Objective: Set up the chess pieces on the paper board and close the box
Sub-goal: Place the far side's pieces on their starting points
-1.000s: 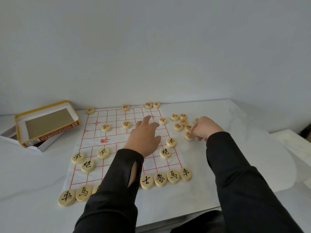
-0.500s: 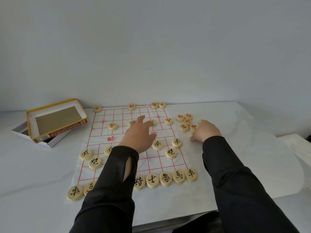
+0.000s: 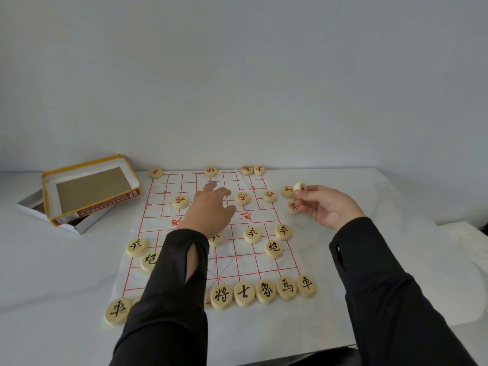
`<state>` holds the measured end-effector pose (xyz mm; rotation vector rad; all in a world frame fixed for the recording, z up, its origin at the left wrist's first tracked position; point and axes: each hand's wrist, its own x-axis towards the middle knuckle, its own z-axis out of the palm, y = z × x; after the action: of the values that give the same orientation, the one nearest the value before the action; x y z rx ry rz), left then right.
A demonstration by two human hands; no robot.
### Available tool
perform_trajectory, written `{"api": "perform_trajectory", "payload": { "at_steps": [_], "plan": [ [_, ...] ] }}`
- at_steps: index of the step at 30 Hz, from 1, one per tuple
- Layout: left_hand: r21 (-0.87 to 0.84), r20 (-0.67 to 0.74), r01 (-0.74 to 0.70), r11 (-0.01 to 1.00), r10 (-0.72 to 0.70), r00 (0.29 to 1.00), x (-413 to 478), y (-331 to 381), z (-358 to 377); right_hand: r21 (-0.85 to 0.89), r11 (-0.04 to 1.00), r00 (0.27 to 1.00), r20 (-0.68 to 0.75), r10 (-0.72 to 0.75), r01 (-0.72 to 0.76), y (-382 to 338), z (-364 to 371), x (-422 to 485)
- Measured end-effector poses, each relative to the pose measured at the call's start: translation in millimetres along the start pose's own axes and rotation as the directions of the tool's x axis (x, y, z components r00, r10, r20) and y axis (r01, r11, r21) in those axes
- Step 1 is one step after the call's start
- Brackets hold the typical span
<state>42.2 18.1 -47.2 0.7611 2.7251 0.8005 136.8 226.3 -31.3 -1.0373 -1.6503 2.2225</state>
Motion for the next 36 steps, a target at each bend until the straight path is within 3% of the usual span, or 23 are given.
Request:
{"api": "perform_trajectory", "payload": {
  "at_steps": [2,5,9,13,15,18,21,24,28,31,36],
  "plan": [
    [-0.014,0.005,0.001,1.0,-0.001,1.0,1,0,0,0.171,0.984,0.998,0.038,0.042,-0.048,0,1,2],
    [-0.02,0.009,0.002,1.0,-0.002,1.0,1,1,1,0.271,0.96,0.997,0.037,0.068,-0.076,2,7,5],
    [-0.034,0.017,-0.005,0.999,0.005,1.0,1,4,2,0.153,0.988,1.0,-0.023,-0.001,0.004,3,16,10],
    [-0.055,0.021,-0.001,0.999,0.002,1.0,2,3,3,-0.161,0.97,0.98,-0.044,-0.194,0.184,-1,31,16],
    [-0.062,0.009,0.005,0.998,-0.004,1.0,6,1,2,-0.412,0.867,0.947,-0.024,-0.319,0.281,-3,40,22],
    [-0.097,0.006,0.004,0.995,-0.004,1.0,11,1,5,-0.706,0.618,0.898,0.058,-0.436,0.346,-10,54,41],
    [-0.124,0.014,-0.015,0.992,0.016,1.0,12,5,9,-0.869,0.349,0.86,0.151,-0.488,0.351,-19,64,61],
    [-0.135,0.023,-0.002,0.991,0.005,1.0,16,0,12,-0.907,0.165,0.854,0.286,-0.433,0.388,-30,80,70],
    [-0.131,0.017,0.012,0.991,-0.01,1.0,18,-3,12,-0.918,0.011,0.894,0.384,-0.233,0.397,-31,98,85],
    [-0.146,0.005,0.011,0.989,-0.01,1.0,19,-3,10,-0.913,-0.043,0.904,0.408,-0.129,0.406,-30,102,95],
    [-0.141,0.014,0.018,0.99,-0.016,1.0,18,-3,11,-0.909,-0.074,0.896,0.417,-0.152,0.411,-23,100,99]
  ]
}}
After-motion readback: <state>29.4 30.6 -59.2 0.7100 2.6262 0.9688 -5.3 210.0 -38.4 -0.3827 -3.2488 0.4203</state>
